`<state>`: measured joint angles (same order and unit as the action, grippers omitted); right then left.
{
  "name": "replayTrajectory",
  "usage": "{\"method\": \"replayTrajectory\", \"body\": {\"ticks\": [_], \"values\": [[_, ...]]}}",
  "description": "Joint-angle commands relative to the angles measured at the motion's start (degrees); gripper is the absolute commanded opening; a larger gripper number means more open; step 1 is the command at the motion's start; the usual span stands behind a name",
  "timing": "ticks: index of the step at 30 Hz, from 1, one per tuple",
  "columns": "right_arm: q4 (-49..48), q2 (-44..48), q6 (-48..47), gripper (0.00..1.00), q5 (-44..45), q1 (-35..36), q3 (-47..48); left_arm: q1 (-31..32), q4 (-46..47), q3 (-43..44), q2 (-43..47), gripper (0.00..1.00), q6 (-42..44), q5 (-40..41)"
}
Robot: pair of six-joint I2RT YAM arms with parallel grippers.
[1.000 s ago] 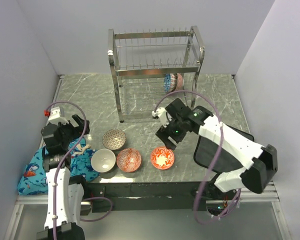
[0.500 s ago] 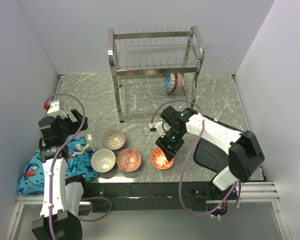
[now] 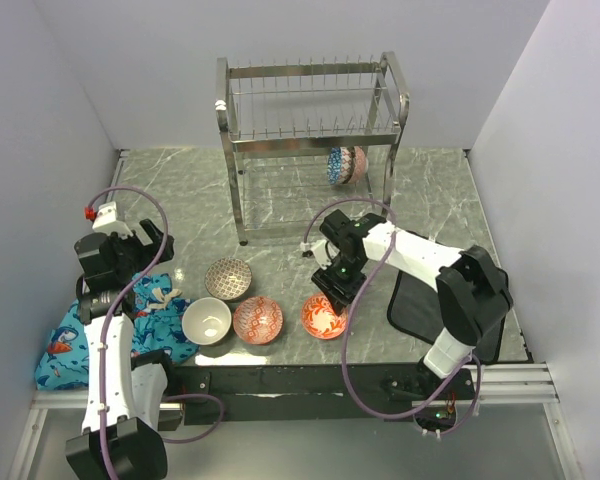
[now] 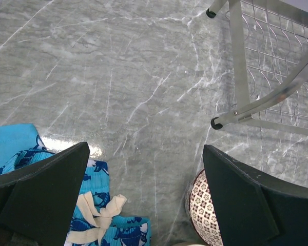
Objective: Load the bowls into the dish rack
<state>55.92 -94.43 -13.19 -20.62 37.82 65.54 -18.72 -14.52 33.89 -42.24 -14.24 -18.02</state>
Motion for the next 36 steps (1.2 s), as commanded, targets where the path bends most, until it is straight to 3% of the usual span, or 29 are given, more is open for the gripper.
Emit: {"method": "replayTrajectory", "body": {"ticks": [1,9,12,13,14,20,26,31,36], "values": [[-1.8,-2.7,1.1,0.57,2.1,-0.5,0.8,-0.4,0.3,2.2,0.3,0.99,0.6,-1.2],[-1.6,-4.3,1.8,0.3,4.6,-0.5,1.4,-0.4,0.6,2.2,0.8,0.99,0.4,-1.8],[-0.3,-4.8,1.7,0.13,5.8,-0.5,2.3,-0.4,1.3,1.3,1.5,0.99,-0.3,-1.8],[0.4,-4.9,1.8,0.02,6.1,-0.5,2.4,-0.4,1.7,1.0,1.7,1.0,-0.7,-2.0],[0.9,-4.7,1.9,0.0,6.9,-0.5,3.0,-0.4,2.0,0.7,1.7,1.0,-0.9,-2.0],[4.8,-0.1,0.4,0.0,9.2,-0.1,8.4,-0.4,3.5,-0.6,3.1,1.0,-1.6,-2.7],[5.6,1.5,-1.2,0.0,20.5,3.3,15.3,0.3,4.7,-1.4,3.6,0.99,-1.5,-3.2],[-3.4,1.5,2.7,0.0,45.9,8.8,16.5,0.4,5.9,-2.4,4.1,0.99,-2.5,-2.8],[-10.9,-1.2,1.2,0.0,61.6,11.2,19.6,0.4,5.4,-3.9,5.8,0.99,-2.8,-2.7]]}}
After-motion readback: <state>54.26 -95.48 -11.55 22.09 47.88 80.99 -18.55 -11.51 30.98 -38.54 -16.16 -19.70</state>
